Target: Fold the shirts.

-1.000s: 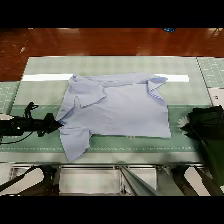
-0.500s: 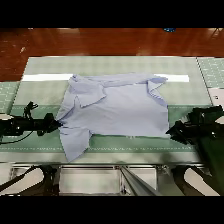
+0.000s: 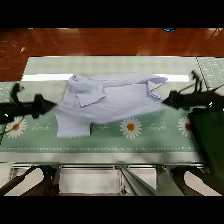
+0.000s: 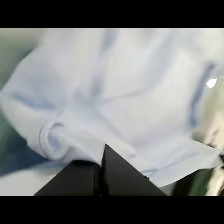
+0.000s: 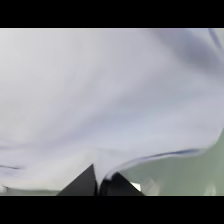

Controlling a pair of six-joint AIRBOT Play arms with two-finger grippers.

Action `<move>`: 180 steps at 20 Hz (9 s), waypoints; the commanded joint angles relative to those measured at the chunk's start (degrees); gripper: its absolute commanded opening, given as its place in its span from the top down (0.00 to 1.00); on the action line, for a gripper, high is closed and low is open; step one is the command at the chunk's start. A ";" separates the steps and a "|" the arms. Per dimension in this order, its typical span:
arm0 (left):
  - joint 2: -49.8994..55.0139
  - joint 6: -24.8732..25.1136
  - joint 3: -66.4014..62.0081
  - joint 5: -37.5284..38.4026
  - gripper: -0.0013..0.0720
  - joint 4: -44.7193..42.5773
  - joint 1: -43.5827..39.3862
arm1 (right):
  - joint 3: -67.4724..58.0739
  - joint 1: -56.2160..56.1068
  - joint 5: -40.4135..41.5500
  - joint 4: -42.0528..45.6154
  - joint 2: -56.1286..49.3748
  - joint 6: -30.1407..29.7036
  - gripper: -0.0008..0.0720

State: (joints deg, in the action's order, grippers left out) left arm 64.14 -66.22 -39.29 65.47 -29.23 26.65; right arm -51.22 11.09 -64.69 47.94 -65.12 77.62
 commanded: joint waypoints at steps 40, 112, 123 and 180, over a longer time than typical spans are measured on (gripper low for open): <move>12.87 -14.03 -29.88 -14.80 0.96 -26.86 -12.68 | -24.72 -1.62 3.61 12.59 -8.22 0.70 0.96; -2.45 -15.23 17.07 -3.13 0.96 -24.39 -14.43 | 23.67 26.82 -11.82 21.27 8.83 6.19 0.42; -2.45 -15.30 17.07 -4.61 0.96 -24.06 -14.43 | 22.99 21.59 -1.03 4.15 -6.45 -1.77 0.42; -13.40 -15.69 -2.69 -15.74 0.29 -28.15 -25.90 | -8.41 12.39 3.82 -5.38 -26.62 -0.79 0.42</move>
State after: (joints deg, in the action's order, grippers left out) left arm 50.33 -81.89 -43.97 52.21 -59.64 1.50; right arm -59.24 25.30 -60.31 45.69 -88.49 78.87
